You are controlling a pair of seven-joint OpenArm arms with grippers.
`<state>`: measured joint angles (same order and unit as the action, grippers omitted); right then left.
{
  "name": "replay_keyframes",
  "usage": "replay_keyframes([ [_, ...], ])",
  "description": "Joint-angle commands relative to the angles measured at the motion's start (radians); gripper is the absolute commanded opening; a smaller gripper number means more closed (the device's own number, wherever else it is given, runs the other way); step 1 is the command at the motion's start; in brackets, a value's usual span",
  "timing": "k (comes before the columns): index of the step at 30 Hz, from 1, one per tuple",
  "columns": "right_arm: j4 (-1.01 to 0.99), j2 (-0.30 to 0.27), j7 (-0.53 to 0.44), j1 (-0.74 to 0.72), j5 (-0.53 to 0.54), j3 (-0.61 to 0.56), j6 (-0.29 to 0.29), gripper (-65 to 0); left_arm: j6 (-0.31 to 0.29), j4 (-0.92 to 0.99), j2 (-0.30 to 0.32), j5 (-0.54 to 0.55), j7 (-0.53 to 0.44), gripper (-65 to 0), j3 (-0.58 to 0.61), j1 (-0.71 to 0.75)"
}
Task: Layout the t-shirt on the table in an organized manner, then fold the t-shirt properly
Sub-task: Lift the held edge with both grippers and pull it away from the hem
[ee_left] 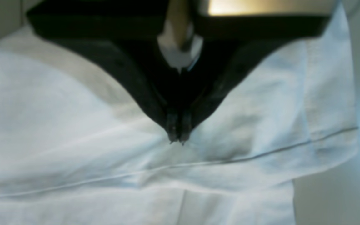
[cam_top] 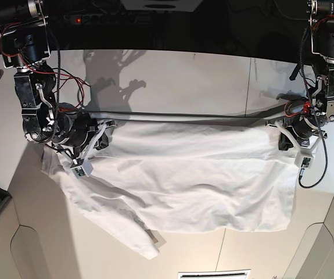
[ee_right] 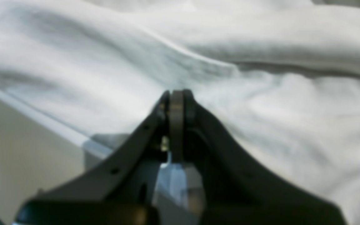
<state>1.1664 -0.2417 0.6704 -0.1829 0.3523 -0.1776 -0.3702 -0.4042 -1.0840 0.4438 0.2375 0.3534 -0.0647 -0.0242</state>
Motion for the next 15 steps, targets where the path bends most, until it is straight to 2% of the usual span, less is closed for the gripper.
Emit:
replay_keyframes([
  [1,0.006,-0.005,0.076,0.020,-0.007,-0.003,-0.006,-65.0,0.027,0.007,0.022,-0.043,0.080,-65.0,-0.002,0.026],
  [5,0.077,-0.008,0.087,0.098,0.029,-0.003,-0.038,-65.0,0.027,0.007,0.025,-0.031,0.111,-65.0,-0.002,0.056],
  [15,0.341,-0.008,0.090,0.311,0.017,-0.003,-0.039,-65.0,0.026,0.003,0.024,0.010,0.124,-65.0,-0.012,0.137],
])
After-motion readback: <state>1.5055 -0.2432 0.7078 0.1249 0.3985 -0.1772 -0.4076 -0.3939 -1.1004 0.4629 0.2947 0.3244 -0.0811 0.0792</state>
